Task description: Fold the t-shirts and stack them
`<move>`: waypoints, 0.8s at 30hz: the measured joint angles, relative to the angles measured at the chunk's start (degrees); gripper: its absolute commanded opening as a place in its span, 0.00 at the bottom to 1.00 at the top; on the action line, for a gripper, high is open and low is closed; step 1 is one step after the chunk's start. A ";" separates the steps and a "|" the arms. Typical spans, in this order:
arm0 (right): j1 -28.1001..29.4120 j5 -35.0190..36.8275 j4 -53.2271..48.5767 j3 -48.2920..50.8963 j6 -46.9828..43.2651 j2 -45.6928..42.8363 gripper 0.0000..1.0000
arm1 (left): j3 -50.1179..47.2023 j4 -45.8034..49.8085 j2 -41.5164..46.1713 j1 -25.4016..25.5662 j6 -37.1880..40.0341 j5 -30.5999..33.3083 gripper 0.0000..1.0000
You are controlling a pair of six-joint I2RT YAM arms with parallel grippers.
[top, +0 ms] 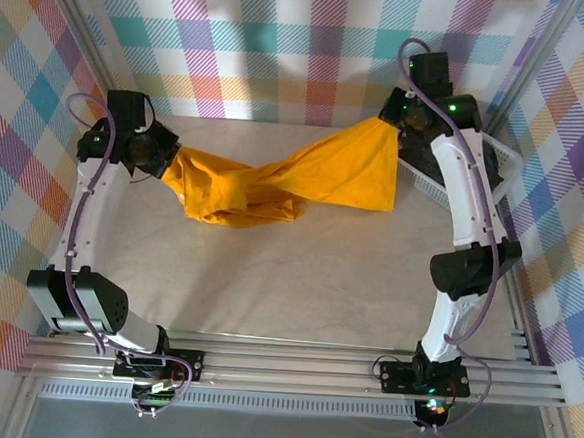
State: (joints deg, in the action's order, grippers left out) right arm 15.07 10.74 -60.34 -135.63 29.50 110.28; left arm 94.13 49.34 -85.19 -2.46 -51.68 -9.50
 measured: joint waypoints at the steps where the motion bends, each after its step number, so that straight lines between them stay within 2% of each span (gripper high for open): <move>1: -0.17 -0.02 -0.22 -0.92 -0.04 -0.11 0.00 | 0.74 -0.20 0.09 0.00 -0.20 -0.02 0.00; 5: -0.66 -0.04 -0.04 -1.14 -0.72 -2.34 0.00 | 2.64 -2.56 1.81 -0.04 -1.73 0.11 0.00; 7: -0.63 -0.07 1.79 1.79 -1.44 -5.73 0.00 | 2.71 -4.11 4.11 -0.04 -2.51 0.79 0.00; 11: -0.59 -0.20 9.88 16.06 -2.62 -19.19 0.00 | 2.16 -9.60 12.15 -0.04 -2.95 3.15 0.00; 14: -0.52 -0.26 17.88 27.47 -3.41 -30.88 0.00 | -1.09 -15.76 21.86 -0.07 -2.91 5.70 0.00; 17: -0.55 -0.02 23.56 33.83 -3.98 -39.74 0.00 | -3.80 -20.20 29.94 -0.07 -2.73 7.87 0.00; 20: -0.87 -0.37 26.67 34.40 -4.35 -42.80 0.00 | -3.63 -22.05 34.18 -0.09 -2.75 9.18 0.00; 24: -1.64 -2.25 28.63 33.94 -4.09 -42.16 0.00 | -2.64 -21.49 32.74 -0.11 -3.17 9.35 0.00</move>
State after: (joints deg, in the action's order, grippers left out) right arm 13.43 8.49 -31.70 -101.69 25.41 68.12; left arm 91.48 27.86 -52.45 -2.57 -54.85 -0.14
